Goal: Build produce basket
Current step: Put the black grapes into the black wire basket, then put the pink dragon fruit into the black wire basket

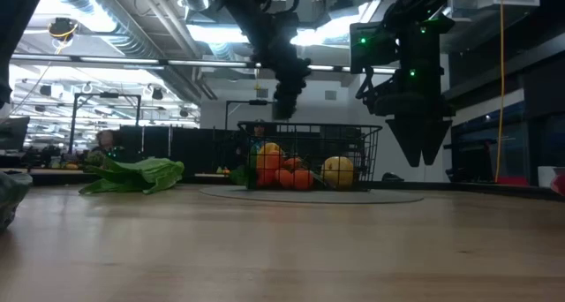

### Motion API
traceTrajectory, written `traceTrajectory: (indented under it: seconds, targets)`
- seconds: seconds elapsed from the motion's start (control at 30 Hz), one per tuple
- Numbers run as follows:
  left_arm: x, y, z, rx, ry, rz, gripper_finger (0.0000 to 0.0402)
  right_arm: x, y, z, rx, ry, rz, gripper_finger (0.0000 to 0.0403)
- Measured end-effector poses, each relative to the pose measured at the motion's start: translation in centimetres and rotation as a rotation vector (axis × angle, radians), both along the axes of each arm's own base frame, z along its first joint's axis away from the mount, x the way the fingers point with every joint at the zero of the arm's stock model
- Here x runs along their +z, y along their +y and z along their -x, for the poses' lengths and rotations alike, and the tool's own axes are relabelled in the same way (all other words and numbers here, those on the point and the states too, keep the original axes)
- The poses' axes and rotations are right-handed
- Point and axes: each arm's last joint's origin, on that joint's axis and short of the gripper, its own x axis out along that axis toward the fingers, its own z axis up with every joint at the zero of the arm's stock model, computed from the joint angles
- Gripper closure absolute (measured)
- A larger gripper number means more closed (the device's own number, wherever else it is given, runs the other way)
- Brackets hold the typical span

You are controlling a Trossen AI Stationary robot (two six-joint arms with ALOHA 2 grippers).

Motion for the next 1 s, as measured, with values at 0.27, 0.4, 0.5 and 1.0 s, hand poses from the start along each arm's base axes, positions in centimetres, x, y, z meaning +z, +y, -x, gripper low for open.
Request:
traceTrajectory:
  seconds: [0.27, 0.4, 0.5, 1.0]
  targets:
    - [0.1, 2.2, 1.1, 0.125, -0.099, 0.114, 0.0173, 0.0, 0.0, 0.0, -0.001, -0.001, -0.003, 0.0124]
    - [0.1, 2.6, 1.3, 0.161, -0.096, 0.089, 0.0173, 0.0, 0.0, 0.0, 0.0, -0.001, -0.006, 0.0124]
    - [0.0, 2.5, 1.4, 0.163, -0.086, 0.098, 0.0173, 0.0, 0.0, 0.0, 0.0, -0.001, -0.006, 0.0124]
    - [-3.2, -4.4, 2.7, 0.101, 0.433, 0.326, 0.0178, 0.0, 0.3, 0.1, 0.015, 0.003, -0.082, 0.0124]
